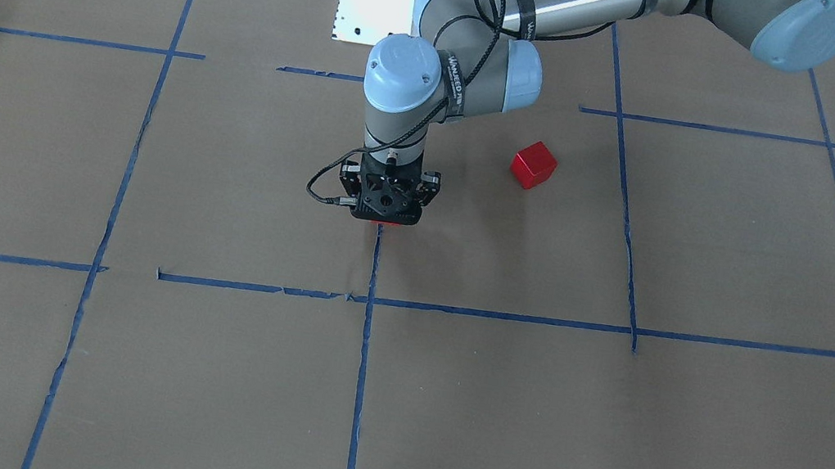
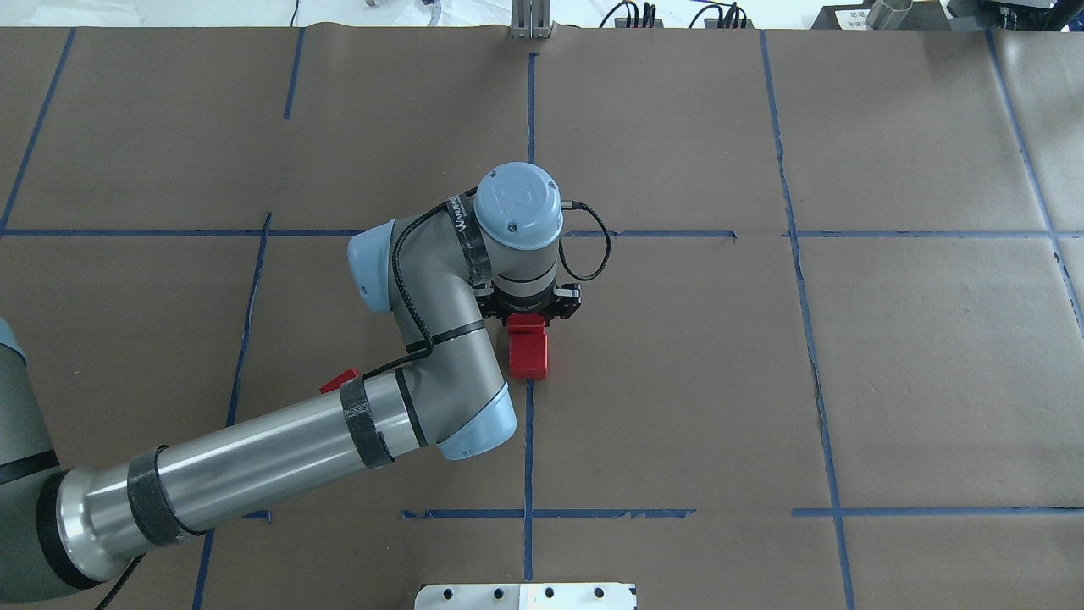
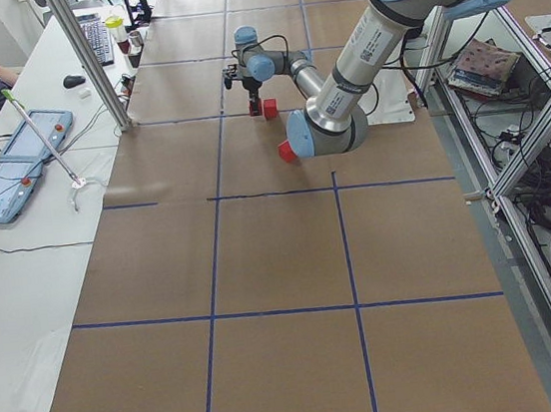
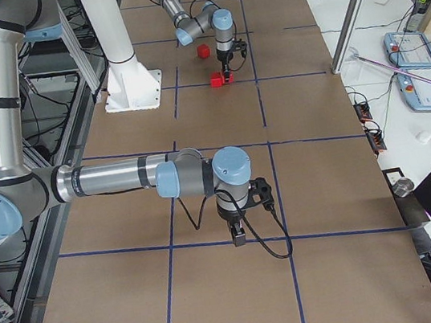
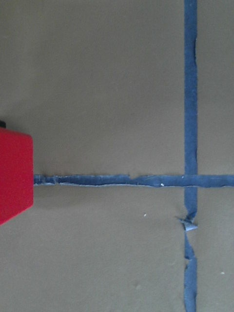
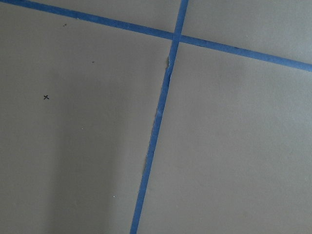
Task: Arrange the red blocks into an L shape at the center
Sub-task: 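Carry the cube with the left gripper and set it behind the placed cube, then open the left gripper and lift it off the stacked-in-line cubes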
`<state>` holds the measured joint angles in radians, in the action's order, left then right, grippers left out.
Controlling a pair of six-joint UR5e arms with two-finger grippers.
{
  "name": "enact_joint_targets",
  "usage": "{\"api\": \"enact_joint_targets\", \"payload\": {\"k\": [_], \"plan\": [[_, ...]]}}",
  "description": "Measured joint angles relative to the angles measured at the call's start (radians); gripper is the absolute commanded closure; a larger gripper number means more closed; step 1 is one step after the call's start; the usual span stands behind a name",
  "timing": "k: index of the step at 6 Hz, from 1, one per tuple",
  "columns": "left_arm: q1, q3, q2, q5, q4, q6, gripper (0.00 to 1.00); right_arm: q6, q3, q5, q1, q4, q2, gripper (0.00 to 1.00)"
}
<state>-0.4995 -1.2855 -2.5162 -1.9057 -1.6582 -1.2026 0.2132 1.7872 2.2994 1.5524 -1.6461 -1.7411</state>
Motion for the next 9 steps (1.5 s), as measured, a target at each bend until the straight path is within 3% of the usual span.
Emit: {"api": "enact_joint_targets", "payload": {"k": [8,9], "plan": [[0.029,0.005,0.002,-0.001,-0.001,-0.032,0.90,0.000,-0.003,0.000,0.000,0.000,0.000,0.00],[0.030,0.005,0.002,-0.001,-0.001,-0.031,0.83,0.000,-0.003,0.000,0.000,0.000,0.000,0.00]]}}
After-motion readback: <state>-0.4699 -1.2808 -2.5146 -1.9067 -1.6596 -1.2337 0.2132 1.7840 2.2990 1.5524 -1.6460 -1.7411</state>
